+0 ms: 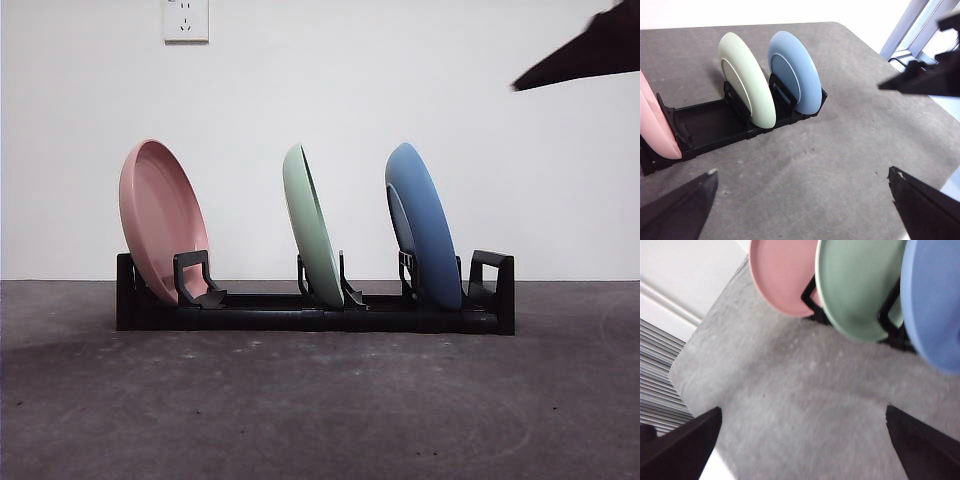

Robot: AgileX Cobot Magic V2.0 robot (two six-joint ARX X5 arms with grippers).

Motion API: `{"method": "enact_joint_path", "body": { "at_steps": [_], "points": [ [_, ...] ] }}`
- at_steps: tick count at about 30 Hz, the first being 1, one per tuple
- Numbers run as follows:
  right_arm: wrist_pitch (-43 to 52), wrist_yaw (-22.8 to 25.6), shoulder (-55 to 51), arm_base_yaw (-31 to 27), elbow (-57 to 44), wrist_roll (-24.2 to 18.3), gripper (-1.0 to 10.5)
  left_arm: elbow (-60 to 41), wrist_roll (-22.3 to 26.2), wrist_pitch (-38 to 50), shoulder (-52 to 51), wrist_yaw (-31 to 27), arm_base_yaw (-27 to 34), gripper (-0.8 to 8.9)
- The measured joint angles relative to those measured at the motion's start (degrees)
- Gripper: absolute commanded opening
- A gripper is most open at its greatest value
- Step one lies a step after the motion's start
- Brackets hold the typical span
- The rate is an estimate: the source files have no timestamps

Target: Place the plate

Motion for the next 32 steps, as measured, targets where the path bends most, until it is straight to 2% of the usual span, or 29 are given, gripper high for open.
{"method": "enact_joint_path", "body": {
  "at_steps": [12,19,27,32],
  "points": [
    [1.84,0.07,23.58,0.00,18.95,-0.61,5.2,0.00,-2.03,-4.94,-4.48,0.20,0.00,5.62],
    [5.90,2.78,31.54,0.00,23.89,-0.61,4.7,0.00,-2.86,-6.84,-6.21,0.22,0.00,5.62],
    [10.19,2.84,35.39,0.00,24.11,-0.59,3.4,0.00,-4.20,-7.85,-6.47,0.22,0.00,5.62],
    [10.27,2.86,36.81,0.00,24.11,-0.57,2.1,0.00,-4.52,-7.85,-6.49,0.22,0.00,5.62]
  ]
}}
